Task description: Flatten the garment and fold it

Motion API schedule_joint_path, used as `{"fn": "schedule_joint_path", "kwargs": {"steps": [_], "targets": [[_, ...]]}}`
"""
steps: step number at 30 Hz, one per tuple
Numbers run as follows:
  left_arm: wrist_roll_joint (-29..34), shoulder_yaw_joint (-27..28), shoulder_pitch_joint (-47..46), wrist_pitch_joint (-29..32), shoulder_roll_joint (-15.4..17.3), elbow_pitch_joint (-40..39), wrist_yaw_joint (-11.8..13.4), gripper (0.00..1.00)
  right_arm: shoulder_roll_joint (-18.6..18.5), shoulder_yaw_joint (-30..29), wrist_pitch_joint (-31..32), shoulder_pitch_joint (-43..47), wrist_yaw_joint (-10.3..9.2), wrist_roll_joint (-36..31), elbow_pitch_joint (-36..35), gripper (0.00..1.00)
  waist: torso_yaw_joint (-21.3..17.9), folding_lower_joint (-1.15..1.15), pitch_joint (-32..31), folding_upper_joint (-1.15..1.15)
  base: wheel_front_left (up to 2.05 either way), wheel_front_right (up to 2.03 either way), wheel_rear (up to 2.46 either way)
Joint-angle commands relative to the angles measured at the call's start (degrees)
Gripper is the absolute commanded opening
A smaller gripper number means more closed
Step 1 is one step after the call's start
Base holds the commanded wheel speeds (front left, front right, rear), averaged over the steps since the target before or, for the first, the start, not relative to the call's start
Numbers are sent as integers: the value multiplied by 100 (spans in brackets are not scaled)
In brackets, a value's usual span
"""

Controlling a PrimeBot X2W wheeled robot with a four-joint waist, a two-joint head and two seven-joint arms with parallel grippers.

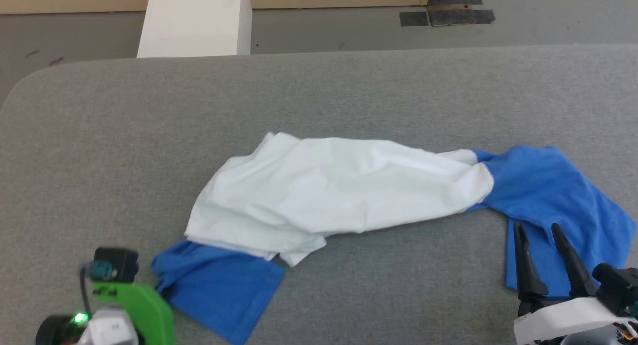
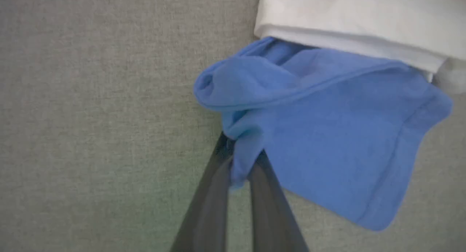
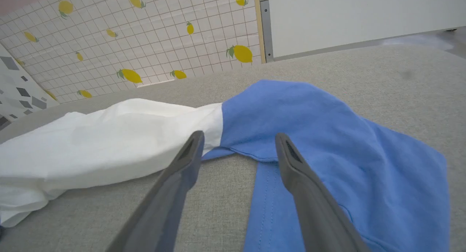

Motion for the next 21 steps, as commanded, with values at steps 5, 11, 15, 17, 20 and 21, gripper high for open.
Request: {"fn": "schedule_joint_path", "kwargs": {"steps": [5,11,15,17,20,21], "targets": [[118,147,381,-316,-13,-60,303,52,4,-10,72,-28,-8,-78,-2,100,149,0,99,0,0,0,0],[-309,172,139,-1029,-630,-371,-36,100,4,-30,111,-50,-8,-116,17,100,214,0,91,0,0,0,0],[-562,241,-41,-1259,-845,-964,-202,100,4,-33,135,-38,-8,-127,23,100,239,0,70,0,0,0,0],[-519,300,-168,-1332,-858,-1235,-167,100,4,-22,146,-40,-8,-124,27,100,243,0,63,0,0,0,0],[-315,385,-460,-1394,-845,-1418,-8,100,4,8,152,-50,-8,-110,33,100,242,0,70,0,0,0,0],[-202,384,-564,-1379,-807,-1381,46,100,4,18,149,-55,-8,-103,41,100,241,0,74,0,0,0,0]]}}
